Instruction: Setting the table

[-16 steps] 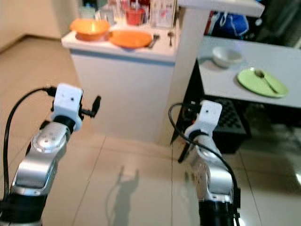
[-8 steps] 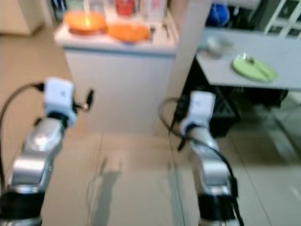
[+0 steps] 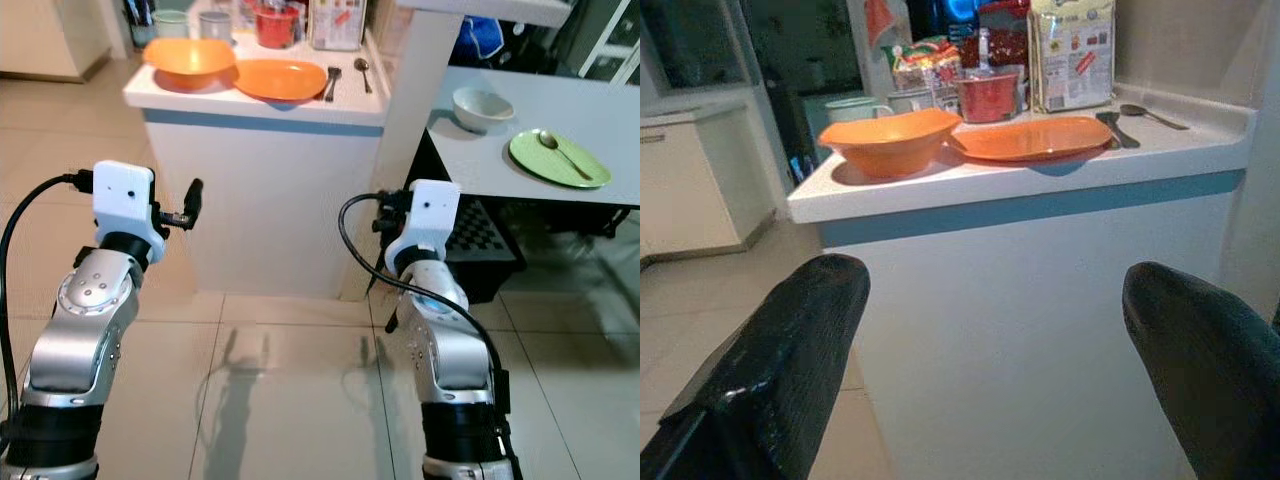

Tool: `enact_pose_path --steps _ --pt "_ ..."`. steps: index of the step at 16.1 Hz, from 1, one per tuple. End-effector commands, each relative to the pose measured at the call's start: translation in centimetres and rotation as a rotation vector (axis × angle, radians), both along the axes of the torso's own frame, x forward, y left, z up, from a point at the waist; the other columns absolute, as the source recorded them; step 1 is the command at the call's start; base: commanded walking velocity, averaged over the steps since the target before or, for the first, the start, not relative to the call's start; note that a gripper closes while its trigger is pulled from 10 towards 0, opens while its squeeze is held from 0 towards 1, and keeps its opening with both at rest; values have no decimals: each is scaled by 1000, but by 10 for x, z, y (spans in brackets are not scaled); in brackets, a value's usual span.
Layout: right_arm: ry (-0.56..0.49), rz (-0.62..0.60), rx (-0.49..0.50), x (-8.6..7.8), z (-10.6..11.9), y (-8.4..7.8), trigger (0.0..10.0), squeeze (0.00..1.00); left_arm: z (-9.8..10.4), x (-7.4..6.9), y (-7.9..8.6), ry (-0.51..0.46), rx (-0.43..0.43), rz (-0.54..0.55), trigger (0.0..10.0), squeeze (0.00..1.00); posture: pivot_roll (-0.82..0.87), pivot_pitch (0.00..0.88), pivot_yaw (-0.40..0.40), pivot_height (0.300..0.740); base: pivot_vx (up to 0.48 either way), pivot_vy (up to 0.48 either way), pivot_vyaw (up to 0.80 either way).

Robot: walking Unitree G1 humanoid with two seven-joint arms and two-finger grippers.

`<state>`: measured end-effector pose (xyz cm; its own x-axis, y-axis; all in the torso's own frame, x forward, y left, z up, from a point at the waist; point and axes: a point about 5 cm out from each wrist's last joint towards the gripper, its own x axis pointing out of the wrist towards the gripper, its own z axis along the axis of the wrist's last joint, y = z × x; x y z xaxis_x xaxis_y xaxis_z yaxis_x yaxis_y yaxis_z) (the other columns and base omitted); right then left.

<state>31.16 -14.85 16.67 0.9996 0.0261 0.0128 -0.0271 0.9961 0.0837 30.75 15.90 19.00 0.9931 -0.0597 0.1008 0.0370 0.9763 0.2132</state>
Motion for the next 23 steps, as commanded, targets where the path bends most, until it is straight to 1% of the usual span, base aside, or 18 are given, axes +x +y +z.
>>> enact_pose_path --steps 1,5,7,10,11,13,18,20,23 --pt "-41 8 -21 3 10 2 10000 0 6 0 -1 -26 1 -2 10000 0 54 0 -71 740 454 0 0" --pt "-53 42 -4 5 15 6 10000 0 7 1 0 -31 -1 2 10000 0 59 0 -76 740 452 0 0" --pt "-54 65 -21 6 15 9 10000 0 8 1 2 -34 0 7 10000 0 65 0 -82 740 452 0 0" --pt "-53 67 -16 7 16 10 10000 0 8 0 4 -36 0 14 10000 0 66 0 -84 740 459 0 800" --pt "-54 67 -16 7 16 10 10000 0 8 0 4 -36 0 16 10000 0 67 0 -88 740 454 0 800" --pt "-64 46 1 8 16 7 10000 0 7 0 3 -37 1 15 10000 0 65 0 -89 740 454 0 0" --pt "-43 9 70 8 14 2 10000 0 7 -1 3 -37 6 6 10000 0 66 0 -89 740 454 0 0" --pt "-27 -16 97 8 12 -3 10000 0 7 -1 2 -37 9 -5 10000 0 63 0 -84 740 452 0 -800" --pt "-33 -21 96 8 14 -4 10000 0 8 0 1 -39 15 -14 10000 0 60 0 -79 740 455 0 -715"
